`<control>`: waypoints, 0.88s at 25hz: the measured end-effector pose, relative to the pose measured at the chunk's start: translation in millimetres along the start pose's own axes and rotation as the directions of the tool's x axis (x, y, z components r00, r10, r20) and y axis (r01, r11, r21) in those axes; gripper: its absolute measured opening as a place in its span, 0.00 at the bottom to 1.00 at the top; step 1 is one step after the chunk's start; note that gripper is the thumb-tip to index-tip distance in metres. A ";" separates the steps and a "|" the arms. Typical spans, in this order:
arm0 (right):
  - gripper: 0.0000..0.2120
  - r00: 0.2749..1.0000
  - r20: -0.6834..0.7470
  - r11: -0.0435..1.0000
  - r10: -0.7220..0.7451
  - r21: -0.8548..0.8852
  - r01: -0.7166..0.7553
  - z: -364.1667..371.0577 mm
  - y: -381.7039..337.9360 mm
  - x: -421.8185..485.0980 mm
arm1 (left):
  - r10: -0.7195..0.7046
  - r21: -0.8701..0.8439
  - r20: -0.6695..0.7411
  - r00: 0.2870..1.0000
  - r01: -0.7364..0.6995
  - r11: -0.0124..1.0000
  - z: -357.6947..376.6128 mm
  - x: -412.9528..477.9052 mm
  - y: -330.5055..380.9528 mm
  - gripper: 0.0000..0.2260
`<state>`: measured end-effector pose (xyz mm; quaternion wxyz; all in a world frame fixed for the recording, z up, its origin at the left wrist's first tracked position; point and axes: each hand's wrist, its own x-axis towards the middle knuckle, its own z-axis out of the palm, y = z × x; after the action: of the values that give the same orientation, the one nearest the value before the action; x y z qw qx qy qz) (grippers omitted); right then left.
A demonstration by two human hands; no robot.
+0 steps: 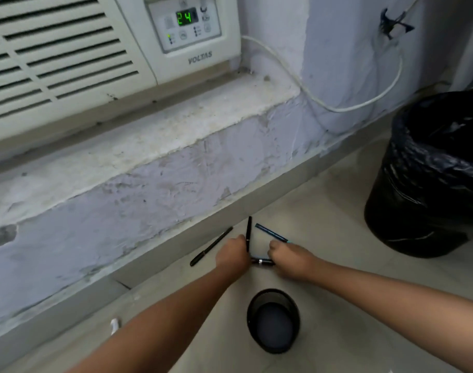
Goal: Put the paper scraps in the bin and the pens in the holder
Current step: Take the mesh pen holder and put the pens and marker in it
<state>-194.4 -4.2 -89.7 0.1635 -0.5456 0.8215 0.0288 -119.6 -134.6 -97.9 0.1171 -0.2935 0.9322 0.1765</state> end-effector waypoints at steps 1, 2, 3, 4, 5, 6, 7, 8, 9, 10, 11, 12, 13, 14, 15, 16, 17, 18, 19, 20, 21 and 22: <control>0.11 0.999 -0.040 0.998 0.014 0.060 -0.012 -10.8 6.2 -9.3 | -0.007 -0.031 -0.012 1.000 0.006 0.999 0.3 0.3 -1.0 0.09; 0.10 0.996 -0.086 0.992 0.026 0.127 -0.015 -21.7 13.9 -19.2 | -0.001 -0.080 -0.013 1.000 -0.001 0.997 -2.8 -1.1 -3.0 0.08; 0.09 0.990 -0.134 0.980 0.043 0.199 -0.016 -33.7 22.8 -30.0 | 0.011 -0.130 -0.024 1.000 -0.014 0.991 -11.3 -4.5 -5.4 0.06; 0.08 0.979 -0.191 0.965 0.067 0.263 -0.015 -46.1 30.9 -42.5 | 0.029 -0.173 -0.058 0.998 -0.039 0.984 -21.3 -8.0 -9.3 0.05; 0.07 0.966 -0.239 0.949 0.098 0.316 -0.018 -58.8 35.9 -57.4 | 0.055 -0.208 -0.118 0.992 -0.078 0.975 -34.0 -13.1 -13.7 0.06; 0.06 0.951 -0.284 0.933 0.126 0.359 -0.016 -70.6 37.4 -73.6 | 0.089 -0.229 -0.192 0.977 -0.133 0.964 -48.7 -22.8 -17.9 0.07; 0.05 0.929 -0.340 0.913 0.150 0.409 0.002 -82.6 34.0 -89.6 | 0.136 -0.231 -0.286 0.949 -0.205 0.951 -65.5 -37.7 -23.4 0.07; 0.04 0.905 -0.391 0.884 0.166 0.466 0.039 -92.2 28.8 -103.9 | 0.201 -0.206 -0.386 0.900 -0.296 0.933 -80.9 -55.9 -30.2 0.08; 0.05 0.894 -0.418 0.847 0.163 0.524 0.090 -99.1 21.7 -116.1 | 0.274 -0.164 -0.458 0.846 -0.384 0.909 -95.9 -77.2 -36.0 0.10; 0.05 0.899 -0.417 0.810 0.133 0.568 0.144 -103.2 15.9 -124.6 | 0.341 -0.129 -0.488 0.803 -0.453 0.882 -108.8 -97.9 -39.3 0.13; 0.05 0.918 -0.389 0.785 0.074 0.591 0.187 -103.3 9.7 -127.8 | 0.398 -0.104 -0.483 0.780 -0.503 0.858 -115.2 -115.7 -42.9 0.14; 0.04 0.939 -0.344 0.780 0.002 0.588 0.214 -99.0 3.4 -126.0 | 0.444 -0.091 -0.452 0.773 -0.535 0.840 -114.4 -129.4 -46.2 0.14; 0.04 0.956 -0.288 0.798 -0.064 0.561 0.222 -92.9 -2.7 -121.5 | 0.490 -0.079 -0.406 0.771 -0.564 0.822 -107.7 -138.0 -47.2 0.15; 0.05 0.965 -0.232 0.827 -0.124 0.513 0.229 -84.9 -8.4 -114.8 | 0.536 -0.076 -0.344 0.771 -0.591 0.803 -98.0 -142.3 -46.1 0.17; 0.05 0.968 -0.179 0.850 -0.178 0.468 0.243 -75.3 -14.4 -106.6 | 0.573 -0.080 -0.277 0.771 -0.613 0.786 -86.5 -143.9 -46.0 0.19; 0.06 0.966 -0.132 0.860 -0.220 0.442 0.256 -65.7 -19.1 -98.0 | 0.600 -0.080 -0.208 0.772 -0.625 0.777 -75.5 -142.5 -45.0 0.20; 0.07 0.966 -0.097 0.862 -0.240 0.437 0.257 -57.5 -20.9 -90.8 | 0.609 -0.073 -0.133 0.782 -0.621 0.781 -65.0 -138.0 -43.3 0.21; 0.08 0.969 -0.098 0.857 -0.228 0.453 0.247 -51.3 -19.5 -84.3 | 0.601 -0.061 -0.075 0.796 -0.605 0.794 -56.7 -130.9 -42.5 0.21; 0.08 0.976 -0.145 0.837 -0.163 0.504 0.215 -47.9 -14.7 -75.8 | 0.578 -0.074 -0.065 0.814 -0.581 0.811 -52.2 -121.5 -41.2 0.21; 0.07 0.974 -0.220 0.792 -0.052 0.586 0.175 -46.6 -6.2 -65.0 | 0.546 -0.109 -0.095 0.832 -0.554 0.825 -49.6 -108.2 -39.1 0.20; 0.07 0.958 -0.274 0.709 0.083 0.692 0.136 -46.3 4.6 -52.6 | 0.508 -0.145 -0.139 0.850 -0.525 0.839 -47.5 -91.6 -37.0 0.17; 0.09 0.939 -0.271 0.601 0.211 0.794 0.094 -45.1 16.9 -38.3 | 0.463 -0.151 -0.165 0.871 -0.486 0.861 -44.7 -72.4 -34.6 0.14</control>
<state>-206.9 26.4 -37.8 0.2451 -0.3836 0.7803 -0.4288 -46.4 -142.3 -42.9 -0.0157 -0.0747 0.9603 0.2685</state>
